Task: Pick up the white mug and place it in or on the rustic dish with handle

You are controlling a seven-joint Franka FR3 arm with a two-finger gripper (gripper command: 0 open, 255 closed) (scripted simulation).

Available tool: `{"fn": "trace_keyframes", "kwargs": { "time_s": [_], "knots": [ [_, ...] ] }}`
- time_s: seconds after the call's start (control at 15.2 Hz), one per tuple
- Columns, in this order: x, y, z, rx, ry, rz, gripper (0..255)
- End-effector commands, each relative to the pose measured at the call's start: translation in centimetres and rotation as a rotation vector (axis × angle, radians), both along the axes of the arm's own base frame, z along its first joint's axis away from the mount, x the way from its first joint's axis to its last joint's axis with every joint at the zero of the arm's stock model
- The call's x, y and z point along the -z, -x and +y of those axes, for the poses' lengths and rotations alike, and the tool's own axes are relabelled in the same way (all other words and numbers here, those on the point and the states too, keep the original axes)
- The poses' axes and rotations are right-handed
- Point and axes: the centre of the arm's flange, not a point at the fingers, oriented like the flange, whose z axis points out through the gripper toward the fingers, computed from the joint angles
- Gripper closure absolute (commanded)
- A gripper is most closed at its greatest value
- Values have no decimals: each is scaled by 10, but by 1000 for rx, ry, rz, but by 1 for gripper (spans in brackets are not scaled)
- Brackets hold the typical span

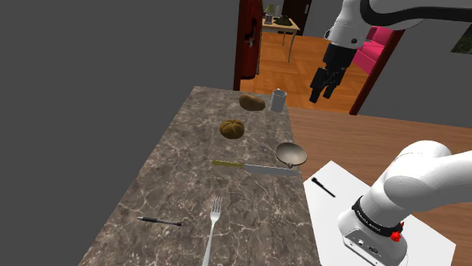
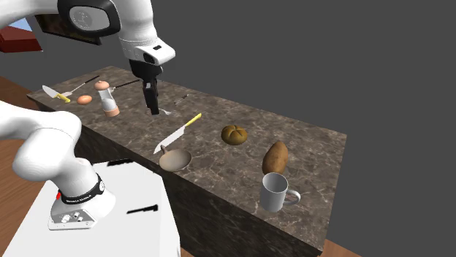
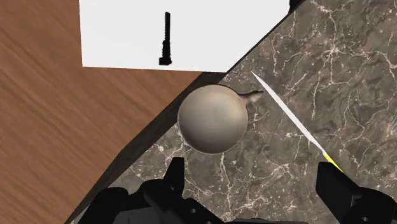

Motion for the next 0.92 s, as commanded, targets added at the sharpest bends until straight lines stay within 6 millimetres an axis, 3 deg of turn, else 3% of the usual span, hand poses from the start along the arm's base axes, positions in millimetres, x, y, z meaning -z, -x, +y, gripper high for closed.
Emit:
{"fn": "trace_keyframes", "kwargs": {
  "time_s": [0.0, 0.86],
  "knots": [
    [0, 0, 0, 0, 0, 0, 0],
    [77, -124, -73, -30, 61, -31, 0]
  ]
}}
